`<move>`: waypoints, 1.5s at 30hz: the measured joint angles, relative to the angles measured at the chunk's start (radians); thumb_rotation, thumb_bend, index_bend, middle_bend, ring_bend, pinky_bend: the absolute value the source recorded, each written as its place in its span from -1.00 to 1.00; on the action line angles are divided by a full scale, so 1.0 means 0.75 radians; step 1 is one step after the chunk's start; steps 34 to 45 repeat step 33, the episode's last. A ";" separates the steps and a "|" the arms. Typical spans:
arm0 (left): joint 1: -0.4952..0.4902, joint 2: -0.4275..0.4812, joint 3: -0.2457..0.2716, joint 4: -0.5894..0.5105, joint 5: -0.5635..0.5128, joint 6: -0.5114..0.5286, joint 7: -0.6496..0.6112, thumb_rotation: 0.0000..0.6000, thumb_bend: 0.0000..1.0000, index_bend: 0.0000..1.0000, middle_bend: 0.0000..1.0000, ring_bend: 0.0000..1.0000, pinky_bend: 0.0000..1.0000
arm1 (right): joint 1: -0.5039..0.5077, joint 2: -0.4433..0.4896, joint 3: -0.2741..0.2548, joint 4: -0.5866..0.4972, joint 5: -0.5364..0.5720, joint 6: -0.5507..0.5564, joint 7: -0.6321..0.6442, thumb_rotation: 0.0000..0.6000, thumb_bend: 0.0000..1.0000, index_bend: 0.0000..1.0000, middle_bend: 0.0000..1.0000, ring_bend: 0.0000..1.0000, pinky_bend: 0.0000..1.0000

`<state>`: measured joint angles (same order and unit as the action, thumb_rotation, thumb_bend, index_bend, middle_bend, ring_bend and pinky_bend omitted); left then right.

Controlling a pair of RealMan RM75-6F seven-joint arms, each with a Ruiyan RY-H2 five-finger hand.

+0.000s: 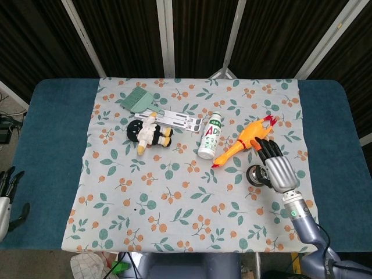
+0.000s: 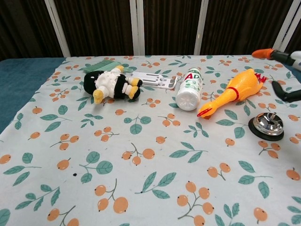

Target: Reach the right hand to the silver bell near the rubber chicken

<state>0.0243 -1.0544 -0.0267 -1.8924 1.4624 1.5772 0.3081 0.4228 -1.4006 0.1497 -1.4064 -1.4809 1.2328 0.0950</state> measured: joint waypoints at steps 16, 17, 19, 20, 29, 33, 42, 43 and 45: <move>-0.003 0.027 0.016 0.000 0.043 -0.010 -0.062 1.00 0.14 -0.77 -1.00 -1.00 -1.00 | -0.352 0.418 -0.227 -0.359 -0.136 0.365 -0.289 1.00 0.38 -1.00 -1.00 -1.00 -1.00; -0.002 0.029 0.018 0.000 0.046 -0.008 -0.068 1.00 0.14 -0.77 -1.00 -1.00 -1.00 | -0.371 0.429 -0.233 -0.369 -0.142 0.389 -0.295 1.00 0.38 -1.00 -1.00 -1.00 -1.00; 0.000 0.034 0.020 0.000 0.051 -0.005 -0.077 1.00 0.14 -0.77 -1.00 -1.00 -1.00 | -0.413 0.452 -0.247 -0.393 -0.157 0.441 -0.303 1.00 0.38 -1.00 -1.00 -1.00 -1.00; 0.001 0.036 0.020 0.000 0.052 -0.003 -0.081 1.00 0.14 -0.77 -1.00 -1.00 -1.00 | -0.431 0.462 -0.253 -0.404 -0.162 0.461 -0.303 1.00 0.38 -1.00 -1.00 -1.00 -1.00; 0.007 0.049 0.019 0.003 0.055 0.007 -0.109 1.00 0.14 -0.77 -1.00 -1.00 -1.00 | -0.516 0.504 -0.278 -0.413 -0.184 0.529 -0.219 1.00 0.38 -1.00 -1.00 -1.00 -1.00; 0.004 0.049 0.018 0.006 0.052 -0.001 -0.112 1.00 0.14 -0.77 -1.00 -1.00 -1.00 | -0.517 0.497 -0.265 -0.391 -0.176 0.518 -0.215 1.00 0.38 -1.00 -1.00 -1.00 -1.00; 0.004 0.049 0.018 0.006 0.052 -0.001 -0.112 1.00 0.14 -0.77 -1.00 -1.00 -1.00 | -0.517 0.497 -0.265 -0.391 -0.176 0.518 -0.215 1.00 0.38 -1.00 -1.00 -1.00 -1.00; 0.004 0.049 0.018 0.006 0.052 -0.001 -0.112 1.00 0.14 -0.77 -1.00 -1.00 -1.00 | -0.517 0.497 -0.265 -0.391 -0.176 0.518 -0.215 1.00 0.38 -1.00 -1.00 -1.00 -1.00; 0.004 0.049 0.018 0.006 0.052 -0.001 -0.112 1.00 0.14 -0.77 -1.00 -1.00 -1.00 | -0.517 0.497 -0.265 -0.391 -0.176 0.518 -0.215 1.00 0.38 -1.00 -1.00 -1.00 -1.00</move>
